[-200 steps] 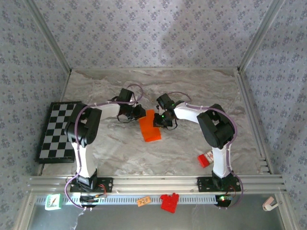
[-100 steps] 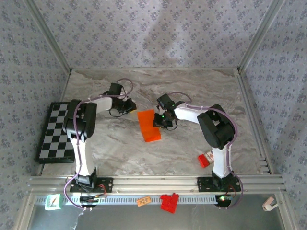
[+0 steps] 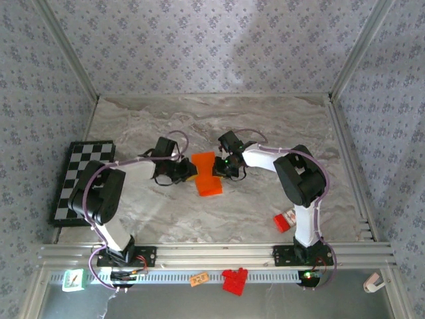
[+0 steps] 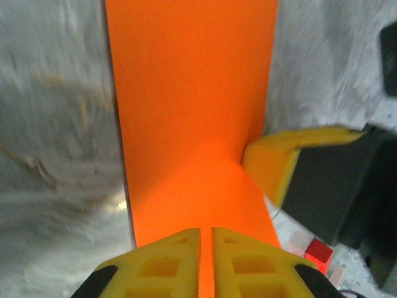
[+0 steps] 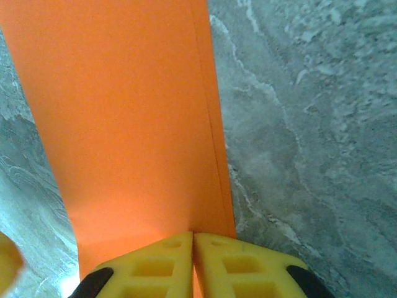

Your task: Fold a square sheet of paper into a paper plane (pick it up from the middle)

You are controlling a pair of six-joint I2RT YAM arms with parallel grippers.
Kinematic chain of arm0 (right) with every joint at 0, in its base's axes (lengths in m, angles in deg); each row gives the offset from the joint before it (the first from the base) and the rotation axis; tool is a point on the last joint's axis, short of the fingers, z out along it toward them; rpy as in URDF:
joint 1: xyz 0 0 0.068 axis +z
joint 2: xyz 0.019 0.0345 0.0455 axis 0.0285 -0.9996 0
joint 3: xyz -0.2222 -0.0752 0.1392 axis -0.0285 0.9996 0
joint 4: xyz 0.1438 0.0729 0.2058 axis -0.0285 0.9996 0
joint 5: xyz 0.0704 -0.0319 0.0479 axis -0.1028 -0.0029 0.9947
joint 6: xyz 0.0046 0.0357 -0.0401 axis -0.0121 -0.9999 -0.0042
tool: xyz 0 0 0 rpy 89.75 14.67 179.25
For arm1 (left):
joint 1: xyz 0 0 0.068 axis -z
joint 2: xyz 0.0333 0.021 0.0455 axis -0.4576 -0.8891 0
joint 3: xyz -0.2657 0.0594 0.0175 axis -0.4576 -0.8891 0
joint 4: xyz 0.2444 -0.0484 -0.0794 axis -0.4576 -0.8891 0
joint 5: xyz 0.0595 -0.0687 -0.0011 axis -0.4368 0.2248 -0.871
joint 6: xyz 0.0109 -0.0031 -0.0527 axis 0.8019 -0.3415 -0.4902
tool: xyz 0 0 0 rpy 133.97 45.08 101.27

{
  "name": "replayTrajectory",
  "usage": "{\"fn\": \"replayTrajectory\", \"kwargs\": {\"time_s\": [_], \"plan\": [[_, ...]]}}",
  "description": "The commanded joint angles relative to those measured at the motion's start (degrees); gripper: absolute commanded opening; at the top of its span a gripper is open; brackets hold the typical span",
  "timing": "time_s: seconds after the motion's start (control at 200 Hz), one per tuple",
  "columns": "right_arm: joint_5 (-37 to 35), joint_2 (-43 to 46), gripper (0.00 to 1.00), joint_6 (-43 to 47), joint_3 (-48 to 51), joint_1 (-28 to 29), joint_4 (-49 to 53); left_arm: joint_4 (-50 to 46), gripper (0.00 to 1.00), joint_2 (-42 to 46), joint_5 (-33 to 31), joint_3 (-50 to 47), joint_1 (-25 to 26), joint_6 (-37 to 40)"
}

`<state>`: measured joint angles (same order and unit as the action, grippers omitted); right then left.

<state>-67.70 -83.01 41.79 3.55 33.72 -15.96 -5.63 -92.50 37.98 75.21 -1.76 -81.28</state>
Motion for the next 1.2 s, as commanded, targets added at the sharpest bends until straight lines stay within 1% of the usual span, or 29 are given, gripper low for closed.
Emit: {"fn": "replayTrajectory", "kwargs": {"time_s": [0.0, 0.335, 0.5, 0.615, 0.67, 0.78, 0.84, 0.89, 0.945, 0.984, 1.079, 1.199], "plan": [[-11.75, -10.22, 0.13, -0.81, 7.58, 0.21, 11.71, 2.81, 0.13, 1.65, 1.09, -0.93, 1.18, -4.11], [-12.10, -9.96, 0.13, -0.91, 7.49, 0.47, 12.17, 0.74, 0.12, -5.00, 1.18, 3.76, 4.45, -3.96], [-12.31, -9.95, 0.13, -0.99, 7.75, 0.49, 12.16, -4.13, 0.12, -5.75, -1.02, 2.80, 4.93, -0.81], [-12.66, -9.93, 0.13, -0.81, 7.75, 0.46, 12.21, -10.98, 0.12, -5.66, -2.81, 2.38, 4.83, 3.56], [-12.82, -9.96, 0.13, -0.66, 7.86, 0.48, 12.27, -13.61, 0.12, -5.42, -3.55, 1.90, 4.51, 5.42], [-13.18, -9.96, 0.13, -0.51, 7.92, 0.51, 12.20, -17.16, 0.12, -4.25, -4.55, 0.04, 2.28, 7.73], [-13.26, -9.87, 0.13, -0.46, 8.02, 0.48, 12.11, -17.46, 0.11, -2.82, -3.97, -0.99, 0.96, 8.19], [-13.29, -9.78, 0.13, -0.46, 8.15, 0.50, 12.02, -17.45, 0.11, -0.90, -1.67, -0.91, 0.73, 8.63], [-13.20, -9.70, 0.13, -0.60, 8.19, 0.50, 11.94, -16.01, 0.10, 1.58, 1.87, -0.09, 0.95, 7.82], [-13.20, -9.74, 0.13, -0.56, 8.28, 0.54, 11.82, -14.93, 0.11, 3.78, 2.89, 0.80, 1.50, 6.96], [-13.20, -9.53, 0.13, -0.61, 8.37, 0.58, 11.81, -16.29, 0.11, 6.42, 0.91, 4.38, 3.61, 7.02], [-13.11, -9.52, 0.13, -0.72, 8.30, 0.57, 11.67, -13.91, 0.11, 4.42, -0.57, 5.34, 5.72, 4.59]]}}
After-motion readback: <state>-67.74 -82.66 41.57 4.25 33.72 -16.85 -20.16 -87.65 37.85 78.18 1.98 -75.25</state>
